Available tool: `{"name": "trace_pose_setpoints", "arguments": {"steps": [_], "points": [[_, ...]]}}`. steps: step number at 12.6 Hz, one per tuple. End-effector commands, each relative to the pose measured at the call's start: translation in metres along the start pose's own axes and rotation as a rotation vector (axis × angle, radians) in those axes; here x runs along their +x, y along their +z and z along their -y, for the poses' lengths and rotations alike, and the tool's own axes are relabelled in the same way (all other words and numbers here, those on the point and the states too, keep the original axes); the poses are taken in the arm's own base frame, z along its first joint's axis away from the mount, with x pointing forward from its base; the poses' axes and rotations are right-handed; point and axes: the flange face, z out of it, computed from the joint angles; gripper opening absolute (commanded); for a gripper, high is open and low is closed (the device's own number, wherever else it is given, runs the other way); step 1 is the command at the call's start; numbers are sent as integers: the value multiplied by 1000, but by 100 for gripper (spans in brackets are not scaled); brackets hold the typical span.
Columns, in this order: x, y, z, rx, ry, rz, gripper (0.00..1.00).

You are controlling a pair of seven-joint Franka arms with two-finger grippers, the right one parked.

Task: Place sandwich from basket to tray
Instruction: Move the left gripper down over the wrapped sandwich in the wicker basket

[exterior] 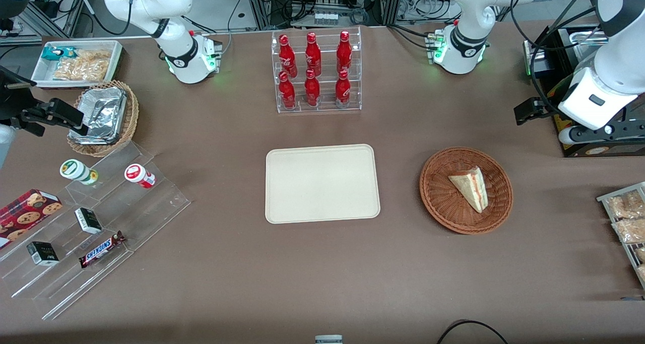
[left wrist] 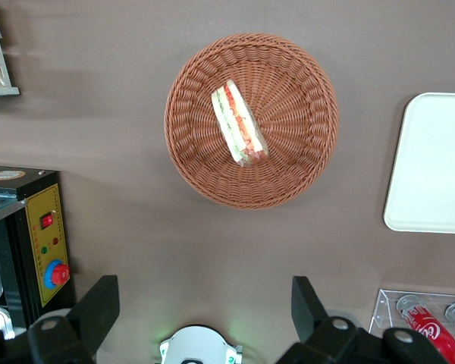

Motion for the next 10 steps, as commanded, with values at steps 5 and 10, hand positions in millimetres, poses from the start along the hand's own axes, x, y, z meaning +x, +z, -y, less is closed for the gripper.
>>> {"name": "trace_pose_setpoints", "arguments": {"steps": [5,10], "points": [[20,51,-8,-18,60,101,100],[34,144,-14,-22,50,57,100]]}}
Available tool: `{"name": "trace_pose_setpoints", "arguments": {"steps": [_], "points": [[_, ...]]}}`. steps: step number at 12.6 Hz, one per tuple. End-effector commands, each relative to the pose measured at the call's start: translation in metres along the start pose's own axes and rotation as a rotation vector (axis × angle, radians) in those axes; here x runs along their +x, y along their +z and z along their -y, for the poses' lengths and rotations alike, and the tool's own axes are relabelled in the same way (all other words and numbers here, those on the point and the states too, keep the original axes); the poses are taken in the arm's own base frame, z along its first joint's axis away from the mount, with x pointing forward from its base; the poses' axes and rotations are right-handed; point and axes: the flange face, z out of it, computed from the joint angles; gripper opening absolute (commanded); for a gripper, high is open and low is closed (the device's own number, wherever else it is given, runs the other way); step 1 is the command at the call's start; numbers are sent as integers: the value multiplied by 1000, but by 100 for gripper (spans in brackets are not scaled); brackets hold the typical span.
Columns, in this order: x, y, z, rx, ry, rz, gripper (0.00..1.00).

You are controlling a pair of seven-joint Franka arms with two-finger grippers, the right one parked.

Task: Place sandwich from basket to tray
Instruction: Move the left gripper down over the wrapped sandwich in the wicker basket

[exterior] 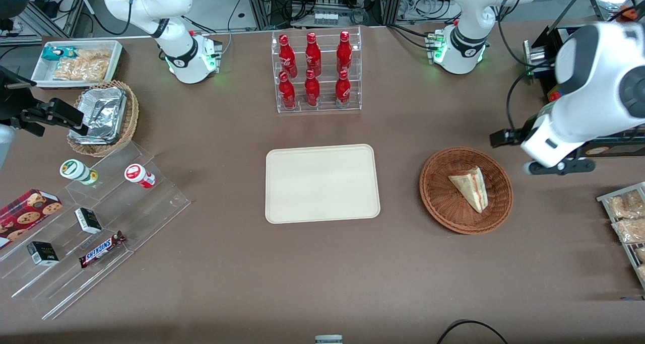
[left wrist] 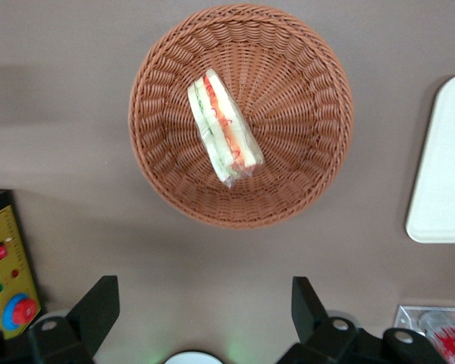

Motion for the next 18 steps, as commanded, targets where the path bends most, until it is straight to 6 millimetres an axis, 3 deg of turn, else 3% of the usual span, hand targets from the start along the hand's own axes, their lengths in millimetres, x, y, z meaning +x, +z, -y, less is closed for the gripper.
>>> {"name": "trace_pose_setpoints", "arguments": {"steps": [1,6,11,18], "points": [[-3,38,1,-10,-1,-16,100],[-3,123,2,-30,-55,-138,100],[9,156,0,-73,-392,-176,100],[25,203,-4,-93,-536,-160,100]]}}
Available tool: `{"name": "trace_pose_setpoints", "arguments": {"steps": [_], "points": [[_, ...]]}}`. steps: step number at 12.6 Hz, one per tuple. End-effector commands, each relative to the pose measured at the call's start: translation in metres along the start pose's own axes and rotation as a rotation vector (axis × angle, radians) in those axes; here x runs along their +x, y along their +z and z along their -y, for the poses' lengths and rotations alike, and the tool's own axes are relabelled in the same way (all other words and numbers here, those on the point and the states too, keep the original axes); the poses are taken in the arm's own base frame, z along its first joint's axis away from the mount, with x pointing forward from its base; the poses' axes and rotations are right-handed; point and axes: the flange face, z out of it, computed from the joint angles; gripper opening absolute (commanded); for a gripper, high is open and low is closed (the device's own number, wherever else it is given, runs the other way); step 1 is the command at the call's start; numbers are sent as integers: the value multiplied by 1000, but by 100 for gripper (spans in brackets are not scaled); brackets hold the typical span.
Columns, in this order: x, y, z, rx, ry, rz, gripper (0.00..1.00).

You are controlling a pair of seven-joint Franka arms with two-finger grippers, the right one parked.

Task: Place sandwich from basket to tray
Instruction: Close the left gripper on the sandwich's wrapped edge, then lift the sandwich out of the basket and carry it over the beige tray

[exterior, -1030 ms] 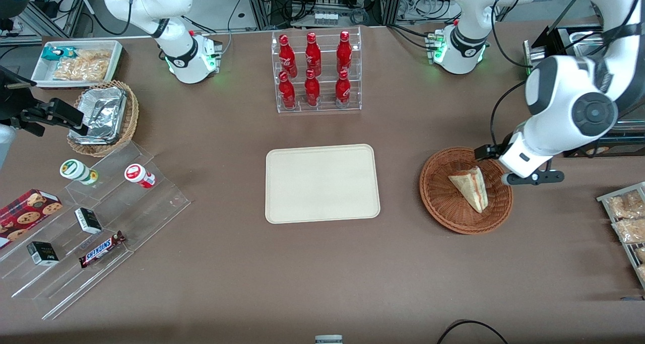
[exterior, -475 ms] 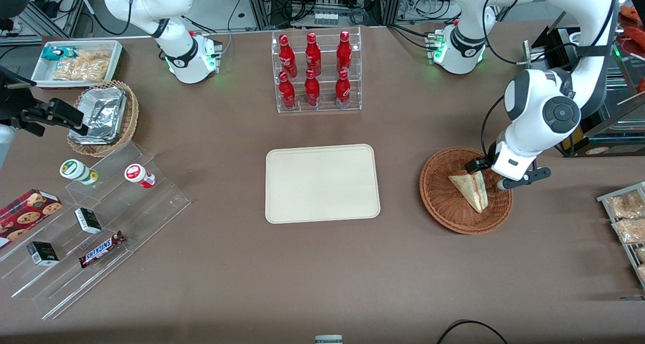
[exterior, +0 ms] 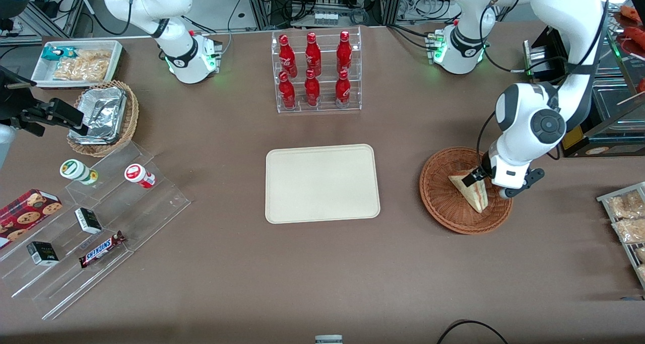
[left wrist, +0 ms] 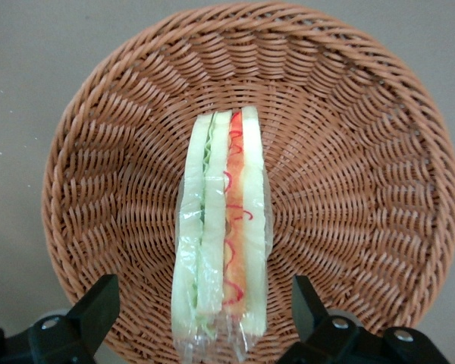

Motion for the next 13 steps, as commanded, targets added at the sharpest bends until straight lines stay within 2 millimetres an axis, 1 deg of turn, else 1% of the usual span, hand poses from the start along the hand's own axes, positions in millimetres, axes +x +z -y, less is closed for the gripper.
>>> {"name": "trace_pose_setpoints", "arguments": {"steps": [1,2,3,4,5,6,7,8,9,11,12,13], "points": [[1,15,-1,-5,-29,11,100],[1,22,-3,-2,-29,18,100],[2,24,-3,-7,-29,12,97],[1,27,-5,-5,-39,15,75],[0,28,-5,-3,-77,18,34],[-2,26,-10,-2,-93,17,14],[0,20,-13,-7,-83,7,7],[3,11,-17,-3,-79,10,4],[6,-3,-27,17,-66,30,1],[6,-30,-48,66,-33,78,0],[-2,-38,-59,82,6,86,0],[-9,-42,-64,83,100,88,1]]}}
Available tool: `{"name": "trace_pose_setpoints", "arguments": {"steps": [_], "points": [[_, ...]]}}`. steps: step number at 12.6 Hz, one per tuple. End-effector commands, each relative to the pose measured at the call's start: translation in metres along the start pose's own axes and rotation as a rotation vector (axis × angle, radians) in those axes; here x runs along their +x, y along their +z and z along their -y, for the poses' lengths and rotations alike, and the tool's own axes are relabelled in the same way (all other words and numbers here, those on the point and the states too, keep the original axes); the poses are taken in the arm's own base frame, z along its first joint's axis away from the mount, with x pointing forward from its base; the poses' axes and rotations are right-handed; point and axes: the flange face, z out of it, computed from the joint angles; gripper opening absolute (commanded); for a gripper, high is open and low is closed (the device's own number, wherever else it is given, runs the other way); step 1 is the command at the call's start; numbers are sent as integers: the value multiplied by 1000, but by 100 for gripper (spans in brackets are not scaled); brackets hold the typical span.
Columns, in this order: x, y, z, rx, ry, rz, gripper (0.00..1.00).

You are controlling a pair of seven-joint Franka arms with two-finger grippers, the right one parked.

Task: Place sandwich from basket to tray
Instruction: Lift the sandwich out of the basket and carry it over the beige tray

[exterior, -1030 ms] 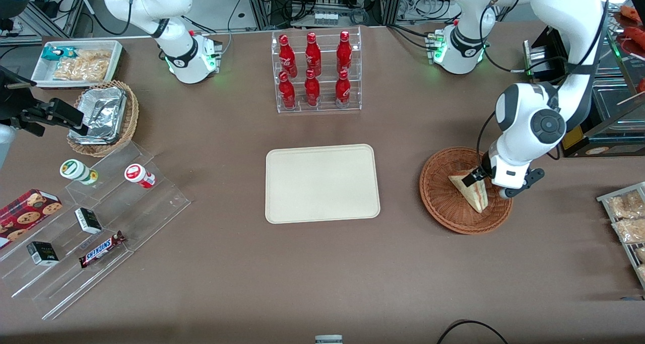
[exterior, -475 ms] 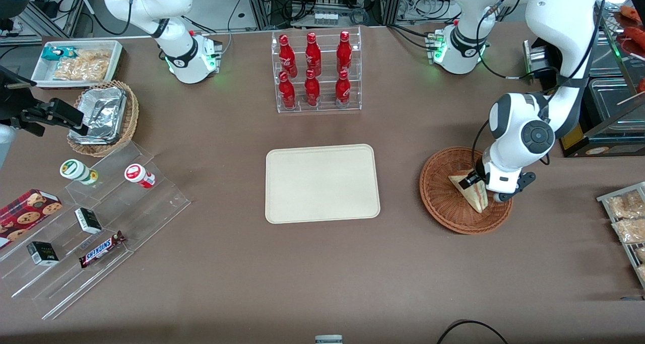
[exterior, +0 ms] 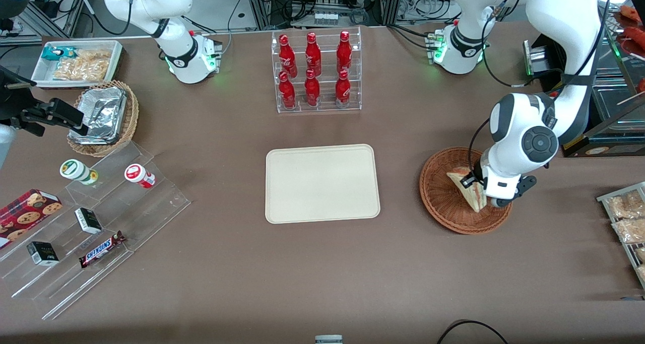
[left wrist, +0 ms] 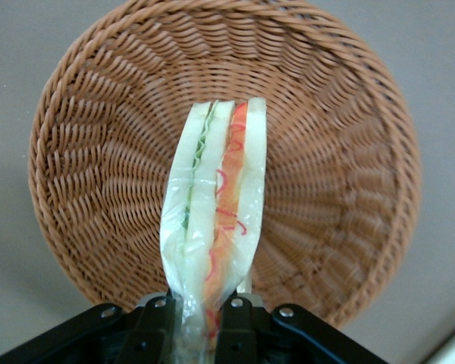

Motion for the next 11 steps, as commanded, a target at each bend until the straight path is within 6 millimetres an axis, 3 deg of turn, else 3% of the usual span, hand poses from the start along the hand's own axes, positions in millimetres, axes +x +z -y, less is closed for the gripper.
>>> {"name": "trace_pose_setpoints", "arguments": {"steps": [1,4,6,11], "points": [[-23,-12,-23,29,207,12,1],[-67,-18,-81,42,374,3,2],[-94,-18,-121,35,384,-12,2],[-169,6,-215,32,390,-32,0]]}}
